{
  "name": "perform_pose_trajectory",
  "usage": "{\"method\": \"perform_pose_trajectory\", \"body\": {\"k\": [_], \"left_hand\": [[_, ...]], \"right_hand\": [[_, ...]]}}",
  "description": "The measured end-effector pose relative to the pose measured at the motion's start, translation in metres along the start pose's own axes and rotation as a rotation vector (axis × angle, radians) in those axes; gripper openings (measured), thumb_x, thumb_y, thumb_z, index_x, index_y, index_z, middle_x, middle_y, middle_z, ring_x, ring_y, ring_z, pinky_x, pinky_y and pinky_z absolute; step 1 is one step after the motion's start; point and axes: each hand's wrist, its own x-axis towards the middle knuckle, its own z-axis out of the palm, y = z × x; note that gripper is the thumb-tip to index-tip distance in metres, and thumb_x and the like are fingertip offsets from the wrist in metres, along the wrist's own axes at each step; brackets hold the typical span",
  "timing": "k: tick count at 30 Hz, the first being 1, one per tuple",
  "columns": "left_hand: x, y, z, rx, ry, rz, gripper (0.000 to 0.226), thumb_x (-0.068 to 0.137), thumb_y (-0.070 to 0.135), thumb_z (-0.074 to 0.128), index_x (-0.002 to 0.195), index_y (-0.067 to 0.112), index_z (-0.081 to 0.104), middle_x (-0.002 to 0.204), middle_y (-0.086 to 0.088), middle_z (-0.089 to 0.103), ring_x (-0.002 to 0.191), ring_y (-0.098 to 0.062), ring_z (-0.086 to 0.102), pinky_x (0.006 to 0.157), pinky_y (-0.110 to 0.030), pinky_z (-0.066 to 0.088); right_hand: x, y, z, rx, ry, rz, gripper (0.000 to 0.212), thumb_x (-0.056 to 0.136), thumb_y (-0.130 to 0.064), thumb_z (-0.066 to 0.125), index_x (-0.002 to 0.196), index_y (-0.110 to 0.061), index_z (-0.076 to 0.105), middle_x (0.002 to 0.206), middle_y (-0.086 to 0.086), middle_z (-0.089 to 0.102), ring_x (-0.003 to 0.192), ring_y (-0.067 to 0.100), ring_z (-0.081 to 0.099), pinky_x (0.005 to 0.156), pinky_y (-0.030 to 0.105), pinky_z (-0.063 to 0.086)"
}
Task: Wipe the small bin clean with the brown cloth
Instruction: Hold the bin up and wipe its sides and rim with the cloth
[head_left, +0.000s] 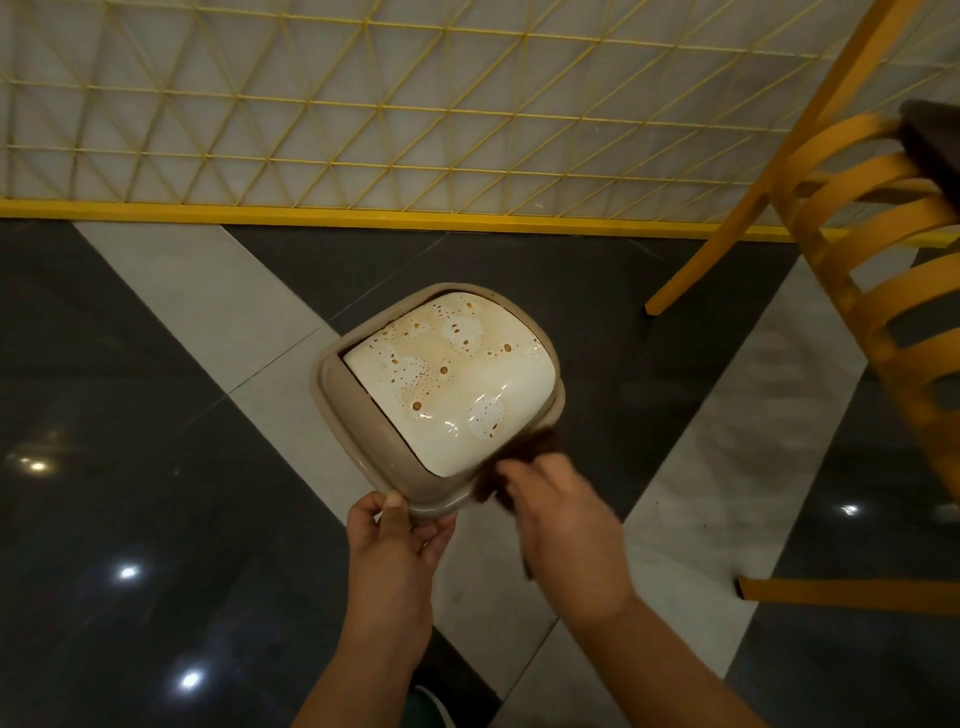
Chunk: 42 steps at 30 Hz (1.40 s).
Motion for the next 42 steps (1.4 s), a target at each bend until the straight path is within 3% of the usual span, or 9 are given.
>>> {"method": "perform_pose_trajectory", "body": {"k": [3,5,10,18,23,28,32,37,42], "left_hand": [[-0.002,0.0,-0.002,0.029,0.0,0.015,0.012,0.103,0.02,0.038,0.101,0.016,0.049,0.098,-0.016,0.065,0.092,-0.03,0.066,0.087,-0.04,0.052],[-0.002,0.0,-0.005,0.031,-0.006,0.014,0.012,0.103,0.019,0.038,0.1,0.015,0.049,0.097,-0.016,0.064,0.091,-0.029,0.065,0.088,-0.04,0.052],[0.0,-0.002,-0.002,0.015,-0.011,-0.003,0.012,0.102,0.019,0.039,0.101,0.017,0.05,0.101,-0.014,0.062,0.093,-0.028,0.065,0.086,-0.038,0.052],[0.003,-0.002,-0.008,0.056,-0.033,0.026,0.012,0.103,0.017,0.039,0.1,0.014,0.05,0.096,-0.017,0.065,0.089,-0.03,0.066,0.08,-0.038,0.053],[0.017,0.013,-0.019,0.001,-0.03,0.022,0.012,0.101,0.017,0.043,0.094,0.013,0.053,0.086,-0.01,0.06,0.081,-0.025,0.061,0.081,-0.039,0.052],[0.016,0.009,-0.022,-0.155,0.004,0.009,0.021,0.097,0.029,0.05,0.107,0.013,0.058,0.087,-0.004,0.062,0.092,-0.022,0.066,0.092,-0.041,0.049],[-0.003,-0.003,-0.005,-0.194,-0.018,0.009,0.024,0.096,0.014,0.052,0.119,0.013,0.047,0.102,-0.008,0.063,0.102,-0.026,0.064,0.099,-0.043,0.047],[-0.005,-0.005,0.017,-0.158,-0.044,0.058,0.02,0.098,0.011,0.049,0.116,0.018,0.044,0.118,-0.016,0.06,0.103,-0.026,0.066,0.092,-0.038,0.05],[-0.007,-0.013,0.02,-0.104,-0.006,0.062,0.014,0.099,0.009,0.047,0.106,0.021,0.046,0.118,-0.015,0.06,0.104,-0.027,0.065,0.092,-0.04,0.052]], "right_hand": [[-0.01,-0.004,0.01,-0.011,-0.104,-0.134,0.053,0.064,-0.017,0.085,0.113,-0.019,0.065,0.094,0.001,0.063,0.072,0.015,0.063,0.057,0.026,0.056],[-0.005,0.008,0.007,-0.035,-0.06,-0.137,0.04,0.073,-0.018,0.077,0.112,-0.018,0.066,0.096,0.004,0.063,0.075,0.016,0.063,0.061,0.026,0.056],[0.012,0.023,-0.012,0.029,0.12,0.266,0.025,0.091,-0.021,0.057,0.115,-0.02,0.066,0.106,0.001,0.061,0.083,0.012,0.062,0.072,0.021,0.052],[-0.011,-0.009,0.009,0.08,-0.044,-0.034,0.026,0.09,-0.032,0.046,0.108,-0.027,0.065,0.098,-0.002,0.064,0.076,0.013,0.064,0.059,0.027,0.057],[0.003,0.021,-0.016,0.186,0.124,0.343,0.024,0.095,-0.026,0.05,0.114,-0.025,0.064,0.107,-0.007,0.057,0.086,0.001,0.053,0.078,0.019,0.05],[0.004,0.022,-0.015,0.253,0.118,0.469,0.027,0.096,-0.03,0.049,0.121,-0.031,0.059,0.107,-0.013,0.052,0.093,0.002,0.055,0.08,0.01,0.042],[0.001,0.015,-0.014,0.237,0.149,0.421,0.031,0.096,-0.028,0.05,0.126,-0.027,0.059,0.114,-0.008,0.054,0.096,0.003,0.054,0.089,0.023,0.05],[0.007,0.01,-0.013,0.192,0.138,0.4,0.031,0.097,-0.027,0.05,0.126,-0.025,0.059,0.118,-0.006,0.055,0.094,0.0,0.05,0.087,0.016,0.044],[-0.003,-0.02,0.003,0.121,0.059,0.145,0.022,0.087,-0.019,0.067,0.108,-0.022,0.069,0.099,-0.002,0.063,0.078,0.008,0.062,0.065,0.016,0.052]]}}
